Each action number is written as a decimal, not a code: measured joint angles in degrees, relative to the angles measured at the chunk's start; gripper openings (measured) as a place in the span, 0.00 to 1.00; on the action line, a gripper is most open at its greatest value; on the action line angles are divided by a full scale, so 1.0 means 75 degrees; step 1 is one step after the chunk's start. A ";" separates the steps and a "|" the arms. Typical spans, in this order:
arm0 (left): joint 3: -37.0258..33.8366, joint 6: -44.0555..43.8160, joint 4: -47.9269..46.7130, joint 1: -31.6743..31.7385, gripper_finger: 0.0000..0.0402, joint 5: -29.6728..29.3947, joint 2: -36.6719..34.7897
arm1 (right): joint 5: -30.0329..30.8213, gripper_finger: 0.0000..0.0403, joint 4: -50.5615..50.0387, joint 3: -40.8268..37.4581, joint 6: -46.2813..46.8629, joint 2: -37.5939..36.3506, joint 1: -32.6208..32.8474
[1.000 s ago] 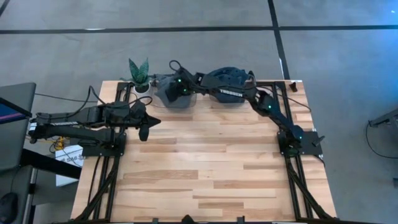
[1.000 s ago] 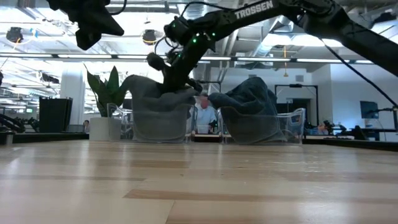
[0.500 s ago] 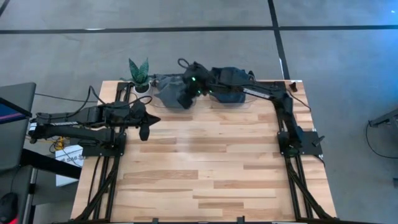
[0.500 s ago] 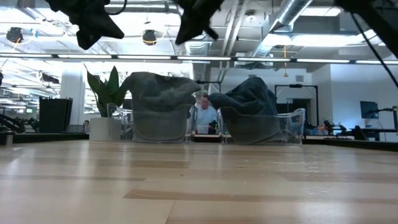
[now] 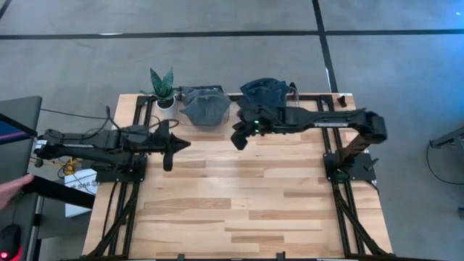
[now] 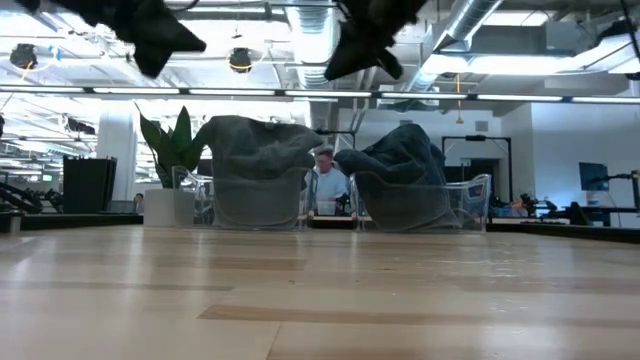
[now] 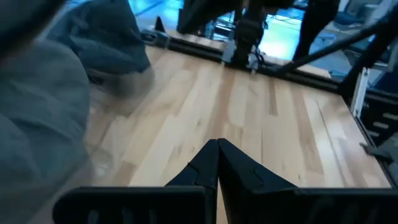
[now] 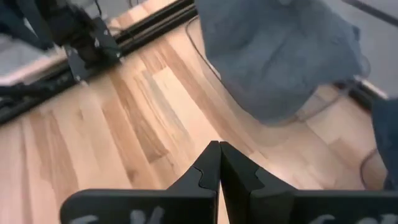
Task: Pick & Place hat
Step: Return to Home Position
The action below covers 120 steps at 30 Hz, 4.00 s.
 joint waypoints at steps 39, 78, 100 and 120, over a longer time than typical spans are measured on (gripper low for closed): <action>-0.3333 0.0635 -0.0432 -0.0412 0.00 -0.0144 -0.4875 | -0.0660 0.00 0.0233 -0.0727 0.1055 -0.0940 -0.0286; -0.4331 0.0472 0.1896 -0.0409 0.00 0.0338 -0.4869 | -0.1723 0.00 0.0232 -0.0724 0.0054 -0.0971 -0.0299; -0.4334 0.0470 0.1894 -0.0409 0.00 0.0341 -0.4869 | -0.0445 0.00 0.4734 -0.6725 -0.2472 -0.4771 0.1867; -0.4337 0.0470 0.1893 -0.0409 0.00 0.0341 -0.4869 | -0.0946 0.00 0.6123 -1.0187 -0.3212 -0.8281 0.1735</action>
